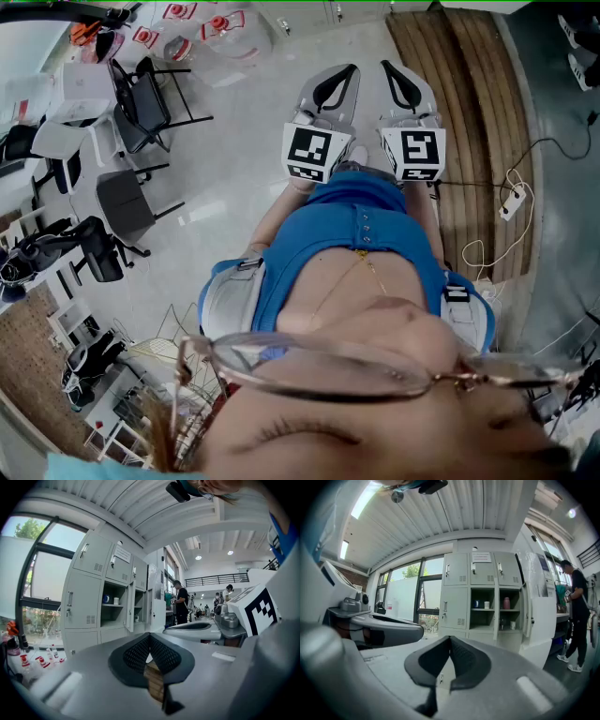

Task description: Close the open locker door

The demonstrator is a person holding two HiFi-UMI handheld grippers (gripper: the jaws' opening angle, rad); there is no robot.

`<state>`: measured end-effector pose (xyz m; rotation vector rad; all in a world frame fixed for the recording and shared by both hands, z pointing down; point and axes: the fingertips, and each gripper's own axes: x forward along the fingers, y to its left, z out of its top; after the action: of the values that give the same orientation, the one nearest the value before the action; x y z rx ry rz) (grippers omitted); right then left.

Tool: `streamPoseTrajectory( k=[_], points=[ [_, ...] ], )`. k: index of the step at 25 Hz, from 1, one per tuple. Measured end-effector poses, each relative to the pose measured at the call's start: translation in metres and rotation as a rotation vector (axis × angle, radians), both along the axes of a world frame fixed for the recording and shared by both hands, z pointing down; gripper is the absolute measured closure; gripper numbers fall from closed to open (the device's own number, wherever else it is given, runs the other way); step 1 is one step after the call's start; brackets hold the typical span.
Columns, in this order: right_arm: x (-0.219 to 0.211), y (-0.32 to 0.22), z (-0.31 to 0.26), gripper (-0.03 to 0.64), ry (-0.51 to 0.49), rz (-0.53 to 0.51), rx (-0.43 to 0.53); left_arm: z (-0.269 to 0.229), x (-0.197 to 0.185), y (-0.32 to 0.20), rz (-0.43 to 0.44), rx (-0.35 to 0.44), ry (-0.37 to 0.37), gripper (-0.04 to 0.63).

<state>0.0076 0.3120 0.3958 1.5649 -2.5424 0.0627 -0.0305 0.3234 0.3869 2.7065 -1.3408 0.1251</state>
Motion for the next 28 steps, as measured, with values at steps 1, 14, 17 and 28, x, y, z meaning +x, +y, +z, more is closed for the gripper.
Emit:
streamPoseTrajectory(
  k=[1, 14, 17, 28],
  points=[
    [0.004, -0.001, 0.001, 0.614, 0.003, 0.005, 0.001, 0.001, 0.002, -0.001, 0.000, 0.000, 0.003, 0.595],
    [0.008, -0.057, 0.006, 0.614, 0.001, 0.044, 0.002, 0.004, 0.000, -0.061, 0.042, -0.004, 0.054, 0.595],
    [0.002, -0.087, -0.002, 0.614, 0.016, 0.052, 0.020, 0.001, -0.003, -0.094, 0.069, -0.002, 0.066, 0.595],
    [0.000, -0.185, -0.008, 0.615, 0.021, 0.106, 0.041, -0.001, -0.002, -0.196, 0.156, -0.005, 0.056, 0.597]
  ],
)
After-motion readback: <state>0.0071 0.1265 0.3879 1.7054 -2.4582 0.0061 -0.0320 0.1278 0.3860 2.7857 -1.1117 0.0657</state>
